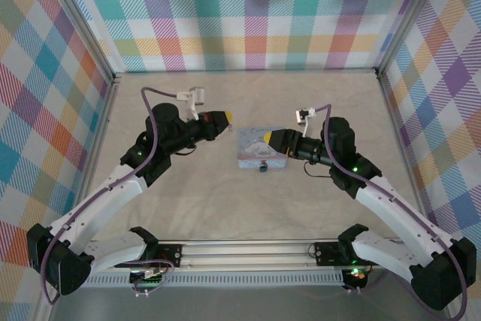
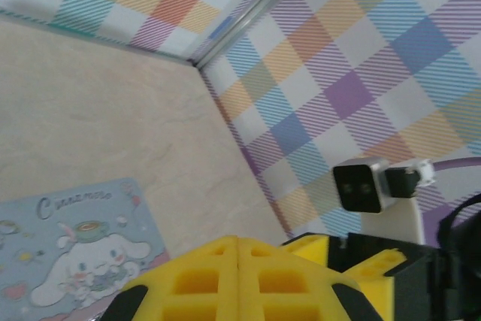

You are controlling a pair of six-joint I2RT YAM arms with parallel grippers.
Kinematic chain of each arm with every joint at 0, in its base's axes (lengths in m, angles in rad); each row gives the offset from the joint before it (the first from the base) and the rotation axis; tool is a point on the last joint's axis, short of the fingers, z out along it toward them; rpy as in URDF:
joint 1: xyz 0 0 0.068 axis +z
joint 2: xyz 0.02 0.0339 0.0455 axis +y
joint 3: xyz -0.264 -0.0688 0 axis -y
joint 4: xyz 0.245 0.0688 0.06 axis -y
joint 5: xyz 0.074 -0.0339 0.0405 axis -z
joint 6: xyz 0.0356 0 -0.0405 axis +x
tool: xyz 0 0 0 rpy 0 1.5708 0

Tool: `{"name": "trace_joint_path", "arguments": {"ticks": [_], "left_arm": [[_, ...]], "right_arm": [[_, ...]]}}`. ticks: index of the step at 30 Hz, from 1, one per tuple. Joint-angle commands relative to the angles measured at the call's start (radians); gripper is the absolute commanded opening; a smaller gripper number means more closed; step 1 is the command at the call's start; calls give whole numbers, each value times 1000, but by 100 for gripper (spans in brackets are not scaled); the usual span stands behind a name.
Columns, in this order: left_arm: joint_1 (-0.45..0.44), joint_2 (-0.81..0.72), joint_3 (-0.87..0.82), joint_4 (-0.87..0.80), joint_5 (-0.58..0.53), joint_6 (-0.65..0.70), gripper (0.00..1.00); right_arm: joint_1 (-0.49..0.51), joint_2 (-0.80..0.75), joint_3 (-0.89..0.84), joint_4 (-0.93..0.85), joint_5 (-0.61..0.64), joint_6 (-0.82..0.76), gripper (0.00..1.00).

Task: Unlock a padlock with a key

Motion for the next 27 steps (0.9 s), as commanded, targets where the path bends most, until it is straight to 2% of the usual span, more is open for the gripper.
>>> {"name": "trace_joint_path", "arguments": {"ticks": [1, 9, 13, 23, 27], "left_arm": [[-29, -3, -21, 166, 45, -76, 0], [-97, 28, -33, 277, 70, -139, 0], [-123, 39, -33, 311, 61, -158, 0], [-160, 52, -32, 333, 45, -168, 0], [-167, 51, -30, 337, 38, -168, 0]], "right_arm": [[3, -11, -31, 272, -81, 58, 52], [39, -32, -83, 444, 13, 21, 46], [51, 5, -59, 480, -13, 27, 45], [95, 38, -36, 556, 15, 6, 47], [108, 60, -20, 558, 5, 3, 43]]}}
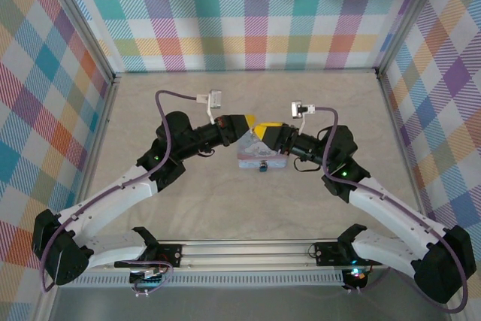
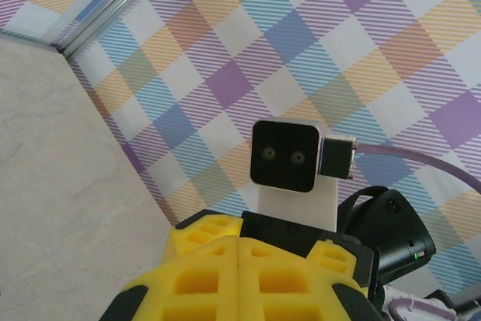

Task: Unlock a padlock with a key

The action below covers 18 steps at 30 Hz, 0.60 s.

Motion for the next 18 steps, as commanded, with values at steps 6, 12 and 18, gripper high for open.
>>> {"name": "trace_joint_path", "arguments": {"ticks": [6, 12, 18], "left_arm": [[-17, -6, -4, 49, -16, -6, 0], [-17, -16, -3, 40, -31, 1, 0], [-17, -26, -5, 35, -53, 8, 0]], "right_arm": [[29, 30, 52, 59, -14, -31, 35], [33, 26, 50, 54, -19, -37, 22], [32, 2, 41, 30, -29, -36, 32]]}}
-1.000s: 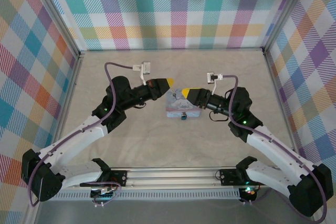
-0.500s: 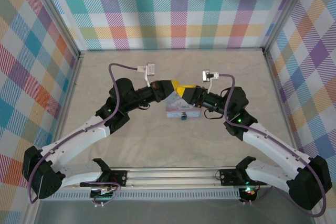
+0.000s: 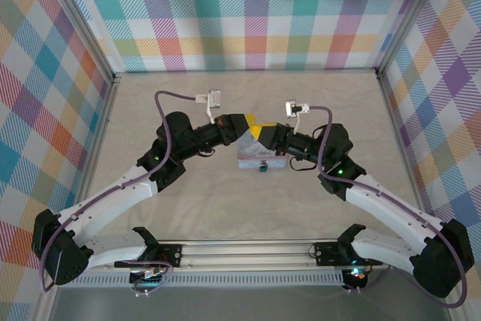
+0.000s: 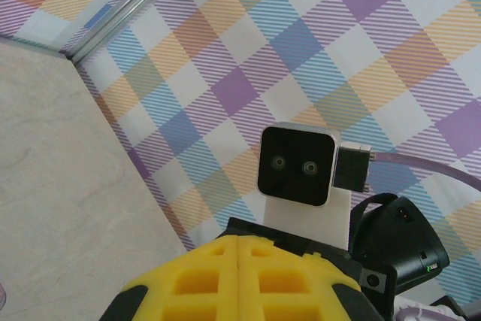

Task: Unlock a padlock with a key

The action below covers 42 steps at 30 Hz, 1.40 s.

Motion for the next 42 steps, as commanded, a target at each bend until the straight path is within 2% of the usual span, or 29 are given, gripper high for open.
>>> {"name": "trace_joint_path", "arguments": {"ticks": [1, 7, 15, 18, 20, 23, 26, 29, 30, 31, 32, 33, 34, 38, 42], "left_arm": [[-15, -26, -4, 35, -20, 12, 0], [-15, -17, 4, 38, -19, 10, 0], [-15, -7, 5, 54, -8, -2, 0], [-16, -10, 3, 54, -8, -5, 0], [-15, -12, 3, 56, -5, -5, 0], [-16, -17, 5, 52, -6, -2, 0], [-15, -23, 5, 46, -8, 3, 0], [-16, -22, 6, 46, 0, 2, 0], [-15, -24, 5, 44, 0, 3, 0], [-15, -25, 4, 44, -3, 3, 0], [-15, -28, 3, 44, -4, 5, 0], [-15, -31, 4, 42, -6, 7, 0], [-15, -30, 2, 41, -6, 7, 0], [-15, -24, -3, 46, 0, 1, 0], [-16, -21, -11, 64, -1, -11, 0]], "right_arm": [[6, -31, 20, 16, -21, -9, 34], [6, -35, 26, 13, -37, -14, 24], [8, -7, 41, 16, -39, -11, 23], [7, -1, 44, 12, -37, -14, 19], [7, 3, 43, 17, -36, -16, 11], [7, -2, 36, 17, -28, -21, 4], [7, -11, 31, 4, -19, -36, 0], [7, -22, 24, 1, -11, -41, 0], [8, -25, 22, 0, -11, -41, 3], [8, -28, 23, 0, -13, -38, 10], [7, -35, 22, -7, -5, -35, 26], [7, -42, 23, -11, 5, -32, 36], [7, -48, 23, -10, 11, -33, 41], [7, -54, 31, -11, 11, -31, 44], [6, -36, 46, -5, -3, -20, 41]]}}
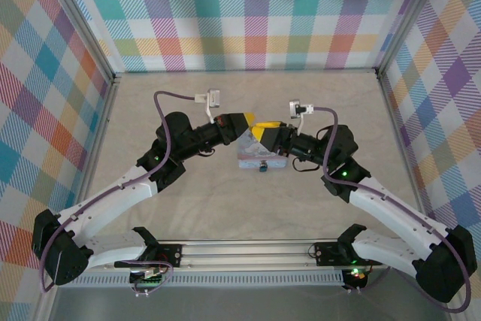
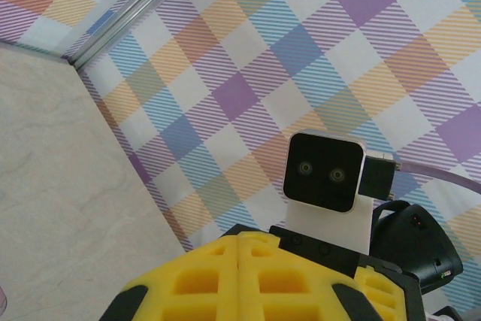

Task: Unlock a padlock with a key

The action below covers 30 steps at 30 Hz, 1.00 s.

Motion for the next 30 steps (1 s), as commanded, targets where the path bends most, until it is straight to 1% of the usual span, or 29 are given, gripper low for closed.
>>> {"name": "trace_joint_path", "arguments": {"ticks": [1, 4, 7, 11, 12, 14, 16, 21, 27, 30], "left_arm": [[-14, -19, -11, 60, 9, -12, 0], [-13, -16, -11, 66, 9, -18, 0], [-16, -17, -13, 65, 6, -17, 0], [-16, -23, -15, 58, -4, -11, 0], [-15, -26, -15, 57, -8, -8, 0], [-16, -27, -14, 54, -11, -6, 0], [-16, -28, -12, 49, -13, -1, 0], [-14, -37, -15, 37, -29, 11, 0], [-15, -35, -13, 42, -26, 4, 0], [-15, -38, -16, 46, -28, 2, 0]], "right_arm": [[7, 11, 44, 22, -8, 2, 41], [8, 32, 50, 33, -13, 11, 41], [11, 49, 53, 46, -19, 14, 35], [16, 56, 48, 52, -23, 20, 32], [16, 55, 41, 54, -21, 20, 30], [16, 45, 29, 58, -15, 18, 25], [16, 33, 18, 55, -9, 15, 24], [16, -3, -2, 26, 8, -2, 18], [16, -18, -7, 22, 3, -15, 0], [15, -18, -8, 32, -3, -16, 0]]}}
